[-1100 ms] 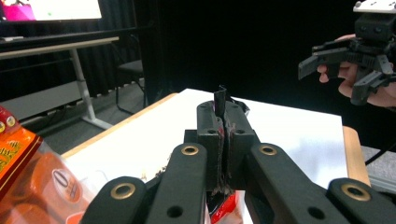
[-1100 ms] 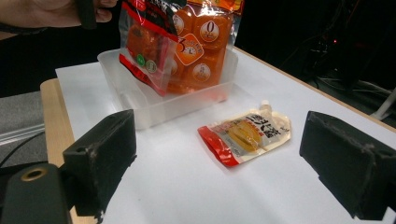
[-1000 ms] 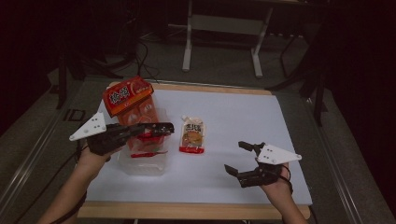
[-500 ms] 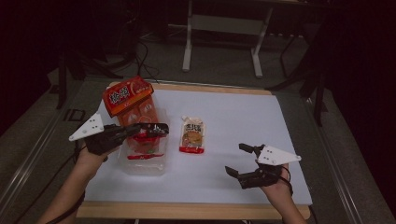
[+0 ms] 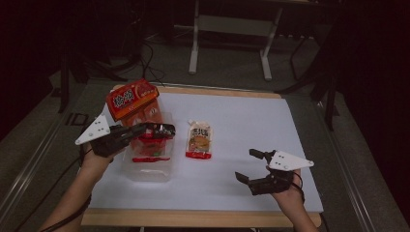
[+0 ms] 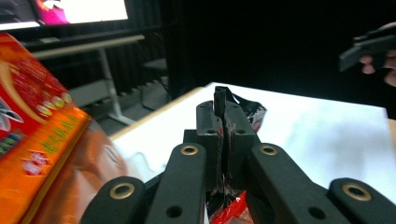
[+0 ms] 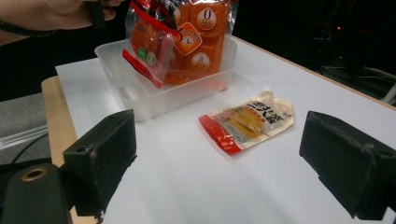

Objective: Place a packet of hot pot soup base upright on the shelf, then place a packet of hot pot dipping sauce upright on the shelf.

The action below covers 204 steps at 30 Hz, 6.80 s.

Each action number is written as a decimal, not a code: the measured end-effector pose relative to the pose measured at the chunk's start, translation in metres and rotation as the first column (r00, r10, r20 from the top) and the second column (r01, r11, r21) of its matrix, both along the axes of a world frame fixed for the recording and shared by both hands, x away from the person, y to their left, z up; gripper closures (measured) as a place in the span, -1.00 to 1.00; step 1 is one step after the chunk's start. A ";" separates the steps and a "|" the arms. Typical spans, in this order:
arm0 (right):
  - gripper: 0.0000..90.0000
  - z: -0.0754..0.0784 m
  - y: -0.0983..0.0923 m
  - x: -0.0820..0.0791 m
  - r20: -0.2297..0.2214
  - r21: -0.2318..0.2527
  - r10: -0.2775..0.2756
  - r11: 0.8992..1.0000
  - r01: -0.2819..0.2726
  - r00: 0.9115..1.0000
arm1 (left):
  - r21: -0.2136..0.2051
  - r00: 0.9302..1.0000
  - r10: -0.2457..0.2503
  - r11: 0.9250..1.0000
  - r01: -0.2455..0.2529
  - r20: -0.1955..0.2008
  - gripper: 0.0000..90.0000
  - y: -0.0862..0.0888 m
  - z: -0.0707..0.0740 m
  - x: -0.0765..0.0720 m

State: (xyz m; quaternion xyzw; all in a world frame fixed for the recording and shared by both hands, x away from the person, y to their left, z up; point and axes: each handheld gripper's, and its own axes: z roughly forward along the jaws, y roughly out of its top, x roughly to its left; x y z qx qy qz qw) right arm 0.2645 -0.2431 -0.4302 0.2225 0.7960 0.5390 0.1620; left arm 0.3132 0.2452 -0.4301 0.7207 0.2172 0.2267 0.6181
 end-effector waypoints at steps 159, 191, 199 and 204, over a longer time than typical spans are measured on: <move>0.24 -0.078 0.117 0.223 -0.178 -0.268 -0.163 0.957 0.112 0.970 | -0.021 0.979 0.108 0.993 -0.114 -0.173 -0.96 -0.052 -0.071 -0.151; 0.99 -0.094 0.136 0.227 -0.266 -0.412 -0.215 0.907 0.091 0.940 | 0.005 0.985 0.071 0.997 -0.071 -0.156 -0.86 -0.055 -0.077 -0.146; 0.99 -0.077 0.127 0.215 -0.246 -0.386 -0.213 0.917 0.106 0.946 | -0.001 0.985 0.046 0.999 -0.047 -0.169 -0.87 -0.060 -0.074 -0.147; 1.00 -0.065 0.119 0.203 -0.220 -0.358 -0.193 0.928 0.105 0.956 | 0.012 0.985 0.038 0.999 -0.037 -0.170 -0.87 -0.063 -0.070 -0.148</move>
